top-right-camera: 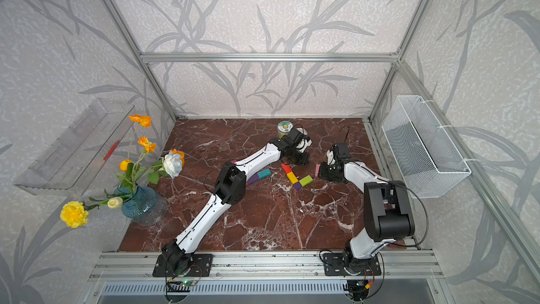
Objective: Assemble the letter v with building blocks
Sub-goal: Assemble the building block at the center of the board.
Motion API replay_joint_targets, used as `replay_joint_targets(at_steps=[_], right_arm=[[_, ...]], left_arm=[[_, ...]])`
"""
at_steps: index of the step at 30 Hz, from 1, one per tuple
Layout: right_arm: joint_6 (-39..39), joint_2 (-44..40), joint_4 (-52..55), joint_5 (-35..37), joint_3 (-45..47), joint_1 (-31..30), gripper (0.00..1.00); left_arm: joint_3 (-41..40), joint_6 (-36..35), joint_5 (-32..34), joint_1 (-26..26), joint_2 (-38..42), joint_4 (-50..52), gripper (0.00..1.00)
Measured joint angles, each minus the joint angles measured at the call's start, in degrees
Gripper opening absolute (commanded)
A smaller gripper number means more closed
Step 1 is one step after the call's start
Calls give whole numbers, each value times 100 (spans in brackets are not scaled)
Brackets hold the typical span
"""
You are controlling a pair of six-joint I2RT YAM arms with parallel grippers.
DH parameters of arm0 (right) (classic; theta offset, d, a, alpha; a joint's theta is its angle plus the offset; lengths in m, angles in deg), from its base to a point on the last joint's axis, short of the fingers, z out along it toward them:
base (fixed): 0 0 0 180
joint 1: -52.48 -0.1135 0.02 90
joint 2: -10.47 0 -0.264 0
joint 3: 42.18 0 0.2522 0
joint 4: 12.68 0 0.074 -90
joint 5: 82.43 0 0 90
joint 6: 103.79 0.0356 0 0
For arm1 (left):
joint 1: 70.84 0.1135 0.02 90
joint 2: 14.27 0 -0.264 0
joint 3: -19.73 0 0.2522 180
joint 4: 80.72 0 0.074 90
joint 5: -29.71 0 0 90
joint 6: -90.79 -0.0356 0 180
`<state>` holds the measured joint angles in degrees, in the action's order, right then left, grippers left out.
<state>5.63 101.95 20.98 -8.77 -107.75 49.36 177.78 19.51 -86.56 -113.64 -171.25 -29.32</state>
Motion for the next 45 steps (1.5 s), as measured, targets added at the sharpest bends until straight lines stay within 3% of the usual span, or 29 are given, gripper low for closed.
replay_joint_targets(at_steps=[10,23,45], right_arm=[[-83,496,96,122,-105,81,0],[-50,1082,-210,-223,-444,107,0],[151,835,-697,-527,70,131,0]], left_arm=[[0,236,-236,-120,-85,-439,17],[76,299,-330,-164,-168,-496,16],[107,39,-435,-225,-173,-203,1]])
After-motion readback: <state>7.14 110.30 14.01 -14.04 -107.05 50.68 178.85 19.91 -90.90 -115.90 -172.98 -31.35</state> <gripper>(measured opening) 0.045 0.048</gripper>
